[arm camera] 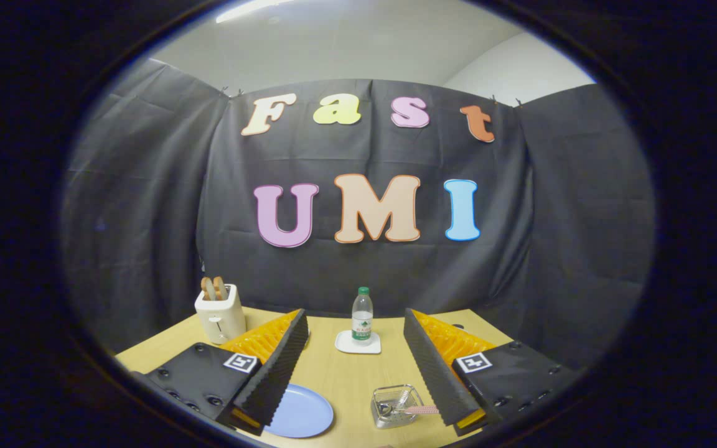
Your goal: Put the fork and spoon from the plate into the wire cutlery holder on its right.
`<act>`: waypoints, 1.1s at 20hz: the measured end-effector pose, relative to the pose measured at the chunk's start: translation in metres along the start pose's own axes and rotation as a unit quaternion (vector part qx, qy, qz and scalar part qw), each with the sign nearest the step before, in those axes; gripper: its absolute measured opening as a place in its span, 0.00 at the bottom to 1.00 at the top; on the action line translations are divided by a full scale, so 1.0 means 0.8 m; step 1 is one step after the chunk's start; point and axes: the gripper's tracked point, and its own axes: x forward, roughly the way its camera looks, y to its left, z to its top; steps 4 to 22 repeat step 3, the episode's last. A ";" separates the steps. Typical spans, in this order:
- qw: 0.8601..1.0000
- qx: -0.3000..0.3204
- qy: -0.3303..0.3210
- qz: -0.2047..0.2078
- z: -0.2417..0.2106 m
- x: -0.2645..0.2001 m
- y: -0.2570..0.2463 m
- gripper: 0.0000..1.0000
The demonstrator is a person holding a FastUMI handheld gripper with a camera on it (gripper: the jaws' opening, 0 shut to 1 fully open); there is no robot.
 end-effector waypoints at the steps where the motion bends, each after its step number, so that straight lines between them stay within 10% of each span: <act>1: 1.000 0.003 -0.002 -0.003 0.001 0.002 -0.003 0.99; 22: 1.000 0.007 -0.008 -0.008 0.006 0.004 -0.009 0.99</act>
